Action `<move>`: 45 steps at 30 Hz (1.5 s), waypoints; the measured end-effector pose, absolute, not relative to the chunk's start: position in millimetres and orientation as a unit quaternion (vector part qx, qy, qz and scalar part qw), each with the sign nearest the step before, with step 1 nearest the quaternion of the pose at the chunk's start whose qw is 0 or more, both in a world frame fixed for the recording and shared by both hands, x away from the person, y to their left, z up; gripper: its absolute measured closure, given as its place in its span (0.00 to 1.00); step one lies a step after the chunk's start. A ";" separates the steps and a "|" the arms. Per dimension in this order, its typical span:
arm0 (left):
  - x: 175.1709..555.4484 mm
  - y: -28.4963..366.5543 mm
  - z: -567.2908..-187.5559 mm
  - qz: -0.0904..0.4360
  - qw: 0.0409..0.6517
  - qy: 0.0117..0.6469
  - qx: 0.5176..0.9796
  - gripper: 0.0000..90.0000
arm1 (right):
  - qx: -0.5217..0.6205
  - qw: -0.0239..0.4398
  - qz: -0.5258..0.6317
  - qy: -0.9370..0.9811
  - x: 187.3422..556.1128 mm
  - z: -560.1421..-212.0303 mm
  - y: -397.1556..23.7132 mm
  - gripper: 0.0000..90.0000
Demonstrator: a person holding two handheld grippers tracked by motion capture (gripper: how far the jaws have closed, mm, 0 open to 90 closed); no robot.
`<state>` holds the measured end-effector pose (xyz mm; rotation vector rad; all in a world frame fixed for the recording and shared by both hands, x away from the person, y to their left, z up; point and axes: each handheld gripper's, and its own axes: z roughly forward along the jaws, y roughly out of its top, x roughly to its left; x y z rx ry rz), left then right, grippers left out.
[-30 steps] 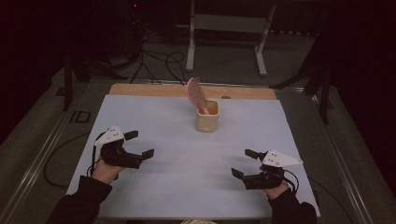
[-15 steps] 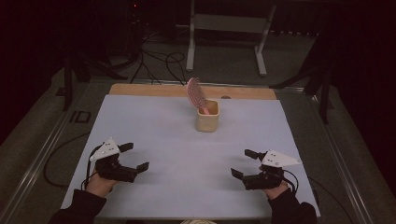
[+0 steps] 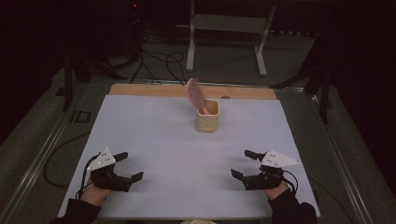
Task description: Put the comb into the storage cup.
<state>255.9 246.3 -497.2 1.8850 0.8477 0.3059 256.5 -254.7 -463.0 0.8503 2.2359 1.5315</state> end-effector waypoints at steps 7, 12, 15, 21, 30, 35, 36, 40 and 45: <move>252.0 252.9 -506.6 0.134 0.487 0.367 0.781 0.00 | 0.297 0.149 0.531 0.780 257.1 -465.8 -254.8 0.12; 253.6 256.6 -512.8 0.145 0.481 0.380 0.776 0.00 | 0.295 0.151 0.531 0.780 257.5 -466.0 -255.4 0.12; 254.4 257.1 -513.1 0.154 0.479 0.383 0.775 0.00 | 0.297 0.150 0.531 0.779 257.6 -466.1 -256.1 0.12; 253.8 257.7 -513.1 0.169 0.475 0.385 0.773 0.00 | 0.299 0.148 0.533 0.778 258.2 -466.9 -256.9 0.12; 252.8 260.5 -512.0 0.176 0.474 0.390 0.770 0.00 | 0.298 0.152 0.531 0.778 258.0 -467.0 -258.3 0.12; 252.0 260.0 -511.3 0.178 0.480 0.389 0.766 0.00 | 0.298 0.152 0.531 0.778 258.0 -467.1 -258.4 0.12; 251.9 260.2 -511.2 0.178 0.480 0.390 0.765 0.00 | 0.298 0.153 0.531 0.779 258.1 -467.3 -258.4 0.12; 250.5 260.0 -510.2 0.182 0.485 0.389 0.762 0.00 | 0.298 0.153 0.529 0.780 258.2 -467.7 -258.2 0.12; 250.1 260.9 -510.0 0.180 0.487 0.389 0.761 0.00 | 0.301 0.153 0.527 0.780 258.1 -468.2 -257.9 0.12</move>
